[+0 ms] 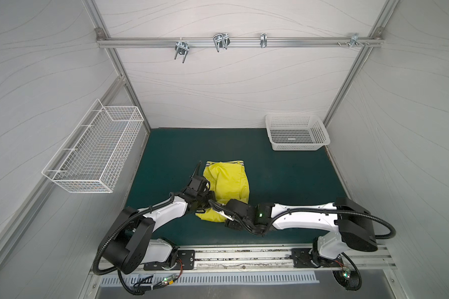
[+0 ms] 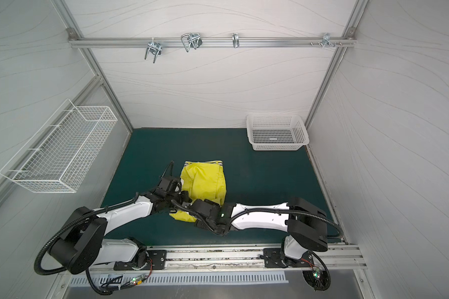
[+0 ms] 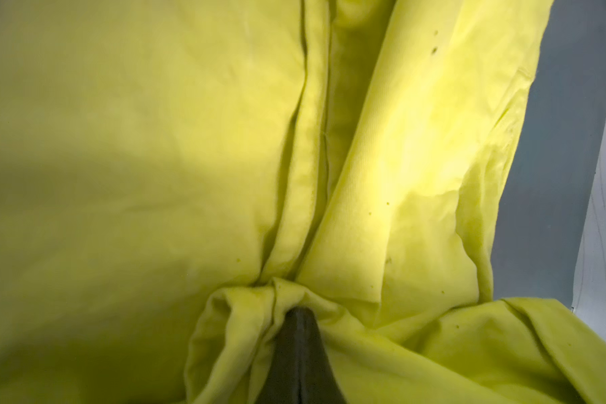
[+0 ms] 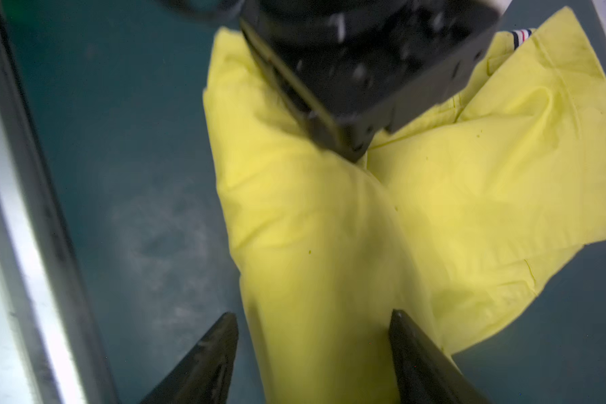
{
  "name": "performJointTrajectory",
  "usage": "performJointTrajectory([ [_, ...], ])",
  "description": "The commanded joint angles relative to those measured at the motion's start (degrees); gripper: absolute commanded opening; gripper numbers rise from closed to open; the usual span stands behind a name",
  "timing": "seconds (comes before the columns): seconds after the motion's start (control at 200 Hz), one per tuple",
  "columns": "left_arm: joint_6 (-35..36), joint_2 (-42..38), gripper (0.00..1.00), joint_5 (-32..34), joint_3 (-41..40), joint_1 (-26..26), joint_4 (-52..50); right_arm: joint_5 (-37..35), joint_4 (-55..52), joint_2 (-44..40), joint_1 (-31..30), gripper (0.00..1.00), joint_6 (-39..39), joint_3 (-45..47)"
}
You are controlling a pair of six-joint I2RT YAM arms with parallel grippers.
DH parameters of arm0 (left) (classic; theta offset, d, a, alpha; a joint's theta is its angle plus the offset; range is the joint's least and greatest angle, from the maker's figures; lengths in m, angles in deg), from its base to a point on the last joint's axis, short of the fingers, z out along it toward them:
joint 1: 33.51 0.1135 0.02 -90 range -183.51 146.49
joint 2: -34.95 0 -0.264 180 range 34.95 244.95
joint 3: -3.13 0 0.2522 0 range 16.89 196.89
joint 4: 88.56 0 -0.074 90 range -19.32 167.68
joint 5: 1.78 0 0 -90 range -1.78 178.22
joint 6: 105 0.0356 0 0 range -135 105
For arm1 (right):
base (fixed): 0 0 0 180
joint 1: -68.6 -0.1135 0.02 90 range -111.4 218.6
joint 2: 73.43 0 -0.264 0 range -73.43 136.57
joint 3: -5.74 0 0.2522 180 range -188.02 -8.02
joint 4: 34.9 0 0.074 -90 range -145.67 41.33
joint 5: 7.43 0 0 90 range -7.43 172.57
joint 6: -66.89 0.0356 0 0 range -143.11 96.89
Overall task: Roll up the long pants
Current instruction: Roll the long pant at the center of the board.
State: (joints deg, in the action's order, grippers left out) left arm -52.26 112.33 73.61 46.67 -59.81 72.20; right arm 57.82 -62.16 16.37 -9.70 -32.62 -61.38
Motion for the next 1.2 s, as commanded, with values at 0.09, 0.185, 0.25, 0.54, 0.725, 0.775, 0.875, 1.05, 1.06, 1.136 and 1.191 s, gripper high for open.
performJointTrajectory([
  [0.09,1.7,2.5,0.0,0.9,-1.1,-0.3,-2.6,-13.1,6.0,-2.1,-4.3,0.74,-10.8,7.1],
  [0.185,2.1,2.3,0.0,1.0,-1.0,-0.2,-2.7,-12.0,7.9,-1.6,-4.3,0.75,-11.4,8.4],
  [0.25,2.3,2.2,0.0,0.8,-0.6,-0.2,-3.0,-11.4,8.1,-0.5,-4.5,0.76,-10.8,8.4],
  [0.54,3.3,1.6,0.0,0.0,-0.3,-0.2,-3.7,-11.9,17.7,9.4,-5.1,0.77,-15.5,8.3],
  [0.725,3.8,1.5,0.0,-0.8,-0.4,-0.1,-4.0,-11.1,22.0,16.4,-4.3,0.64,-18.7,6.5],
  [0.775,3.7,1.4,0.0,-1.1,-0.5,-0.1,-4.0,-9.0,19.9,17.0,-3.3,0.47,-17.9,5.2],
  [0.875,3.7,0.5,0.0,-1.8,-0.5,0.2,-4.7,-3.9,14.7,15.0,-1.3,0.25,-14.7,3.5],
  [1.05,4.0,-5.3,0.0,-2.5,1.3,0.2,-10.5,7.3,5.0,6.7,3.4,0.11,-8.3,1.5],
  [1.06,4.1,-6.1,0.0,-2.4,1.5,0.2,-11.1,8.0,4.0,6.2,3.7,0.11,-7.8,1.0],
  [1.136,4.3,-10.5,0.0,-1.5,3.4,0.2,-15.9,16.2,-2.1,3.3,6.5,0.1,-4.9,-1.7],
  [1.191,4.9,-13.3,0.0,-0.1,5.2,0.2,-20.0,22.2,-5.7,2.0,8.7,0.1,-2.6,-3.8],
])
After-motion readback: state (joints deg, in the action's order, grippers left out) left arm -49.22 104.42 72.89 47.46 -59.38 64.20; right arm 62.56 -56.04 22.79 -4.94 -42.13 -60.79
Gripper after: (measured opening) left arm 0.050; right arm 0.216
